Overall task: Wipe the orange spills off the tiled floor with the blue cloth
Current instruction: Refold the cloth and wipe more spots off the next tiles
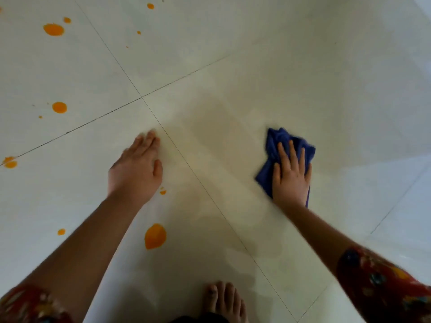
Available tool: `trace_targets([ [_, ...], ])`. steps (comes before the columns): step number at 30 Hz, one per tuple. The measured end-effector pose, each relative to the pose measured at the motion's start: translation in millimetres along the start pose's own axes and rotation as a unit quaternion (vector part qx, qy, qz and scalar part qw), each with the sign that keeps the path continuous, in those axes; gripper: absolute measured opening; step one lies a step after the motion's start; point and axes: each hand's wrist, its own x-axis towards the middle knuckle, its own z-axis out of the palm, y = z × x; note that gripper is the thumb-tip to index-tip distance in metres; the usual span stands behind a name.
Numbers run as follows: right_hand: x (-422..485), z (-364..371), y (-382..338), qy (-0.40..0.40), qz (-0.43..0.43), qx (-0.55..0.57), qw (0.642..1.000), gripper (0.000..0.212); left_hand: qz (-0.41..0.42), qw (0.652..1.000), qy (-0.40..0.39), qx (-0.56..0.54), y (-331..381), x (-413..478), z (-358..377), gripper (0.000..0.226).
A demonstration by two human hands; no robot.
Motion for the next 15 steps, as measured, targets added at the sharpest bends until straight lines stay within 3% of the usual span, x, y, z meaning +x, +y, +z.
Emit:
trace_targets([
  [2,-58.8,8.4,-21.0,-0.006,-0.002,-0.004,1.000,0.056,-0.006,1.000,0.003,-0.002,1.5,-2.9,-1.5,0.054],
  [5,-106.1,14.6,-64.7,-0.058,-0.154,-0.008,0.986,0.056,-0.008,1.000,0.003,-0.027,2.1,-3.5,-5.0,0.053],
  [7,-80.0,17.8,-83.0,-0.055,-0.224,0.000,0.973,0.054,-0.013,0.999,0.006,-0.046,-1.0,-7.6,-9.2,0.052],
  [12,22.0,20.7,-141.8,-0.034,-0.101,-0.005,0.994,0.052,-0.026,0.999,0.033,-0.032,-23.2,-48.9,-7.1,0.057],
  [13,29.4,22.7,-158.1,-0.046,-0.130,-0.003,0.990,0.053,-0.037,0.998,0.027,-0.030,-28.7,-55.9,-5.5,0.059],
  [15,21.5,24.5,-181.0,-0.062,-0.267,-0.010,0.962,0.053,-0.053,0.998,0.011,-0.029,-38.8,-69.9,-3.5,0.063],
])
